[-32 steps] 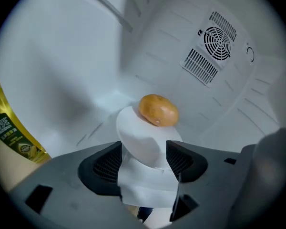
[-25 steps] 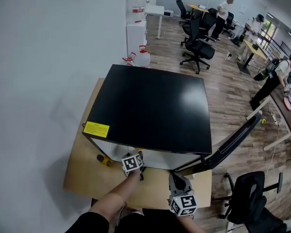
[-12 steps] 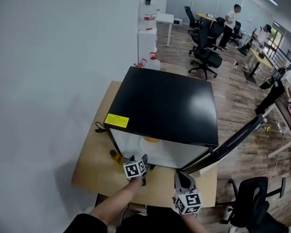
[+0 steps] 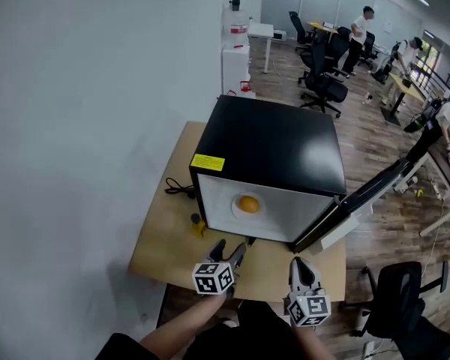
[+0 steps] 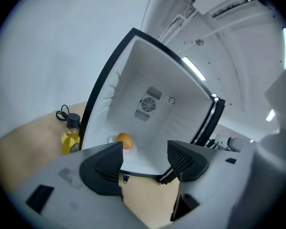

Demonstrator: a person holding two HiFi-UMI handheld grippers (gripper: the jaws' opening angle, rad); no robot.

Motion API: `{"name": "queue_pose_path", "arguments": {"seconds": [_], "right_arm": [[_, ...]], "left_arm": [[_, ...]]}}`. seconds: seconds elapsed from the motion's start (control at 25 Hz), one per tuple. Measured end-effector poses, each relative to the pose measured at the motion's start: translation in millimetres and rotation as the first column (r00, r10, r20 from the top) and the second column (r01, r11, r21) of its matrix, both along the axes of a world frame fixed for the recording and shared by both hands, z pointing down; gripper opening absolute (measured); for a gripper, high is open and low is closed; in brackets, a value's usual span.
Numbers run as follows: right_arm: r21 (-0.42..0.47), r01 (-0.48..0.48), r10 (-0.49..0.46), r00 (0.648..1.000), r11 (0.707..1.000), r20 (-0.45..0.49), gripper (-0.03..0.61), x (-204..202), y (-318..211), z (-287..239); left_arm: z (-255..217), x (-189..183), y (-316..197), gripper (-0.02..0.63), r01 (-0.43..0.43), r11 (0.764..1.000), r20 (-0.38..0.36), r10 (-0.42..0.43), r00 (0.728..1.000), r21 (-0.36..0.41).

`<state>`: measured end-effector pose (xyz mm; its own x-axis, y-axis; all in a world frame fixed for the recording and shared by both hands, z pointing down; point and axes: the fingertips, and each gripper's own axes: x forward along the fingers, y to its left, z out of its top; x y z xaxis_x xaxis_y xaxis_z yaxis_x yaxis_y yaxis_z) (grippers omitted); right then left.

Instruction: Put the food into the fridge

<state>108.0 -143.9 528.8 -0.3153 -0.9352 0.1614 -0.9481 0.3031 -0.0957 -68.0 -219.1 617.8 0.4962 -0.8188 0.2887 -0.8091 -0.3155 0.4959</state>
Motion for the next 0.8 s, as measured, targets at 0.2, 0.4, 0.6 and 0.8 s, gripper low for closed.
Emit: {"name": "queue_pose_path", "arguments": {"seconds": [0.2,0.4,0.6,0.8], "right_arm": [[-0.058,-0.053,0.050,0.998,0.997,-0.048,0.060,0.6,43.2,4.4],[-0.043,-0.065,0.064,0.997,0.997,-0.032,0.060,2.7,85.3,-6.6],[-0.024,-0.021,0.021,1.000,1.000,0.002,0.060,-9.0,102.5,-21.0],[-0.007,-0.016,0.015,0.999,1.000,-0.050,0.060,-16.6,110.3,-28.3]], "left_arm": [[-44.6,12.8,62.2,0.288,-0.080,0.990,-0.006,0.081,0.997,0.114],[-74.3,22.3,128.0,0.287,-0.115,0.975,0.006,0.116,0.993,0.192],[-85.6,10.3,167.2,0.281,-0.137,0.960,0.056,0.128,0.990,0.245],[-88.5,-11.1,192.8,0.066,-0.058,0.970,0.053,0.046,0.998,0.238]]}}
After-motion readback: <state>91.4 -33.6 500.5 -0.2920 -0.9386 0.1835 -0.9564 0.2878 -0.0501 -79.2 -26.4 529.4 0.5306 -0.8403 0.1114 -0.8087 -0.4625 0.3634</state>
